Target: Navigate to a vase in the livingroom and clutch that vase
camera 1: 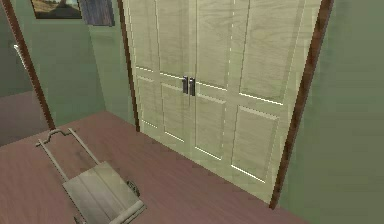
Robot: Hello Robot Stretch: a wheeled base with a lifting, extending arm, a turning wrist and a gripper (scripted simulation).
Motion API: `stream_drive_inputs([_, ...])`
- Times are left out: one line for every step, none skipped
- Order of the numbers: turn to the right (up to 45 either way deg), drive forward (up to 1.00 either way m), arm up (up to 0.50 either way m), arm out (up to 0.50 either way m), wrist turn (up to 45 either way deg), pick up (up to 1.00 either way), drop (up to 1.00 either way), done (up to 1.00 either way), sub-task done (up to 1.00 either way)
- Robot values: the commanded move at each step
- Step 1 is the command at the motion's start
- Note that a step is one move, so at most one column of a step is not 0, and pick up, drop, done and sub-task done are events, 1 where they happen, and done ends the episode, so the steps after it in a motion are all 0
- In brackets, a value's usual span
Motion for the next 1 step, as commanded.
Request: stream_drive_inputs([0.0,0.0,-0.26,0.0,0.0,0.0,0.0,0.0,0.0])
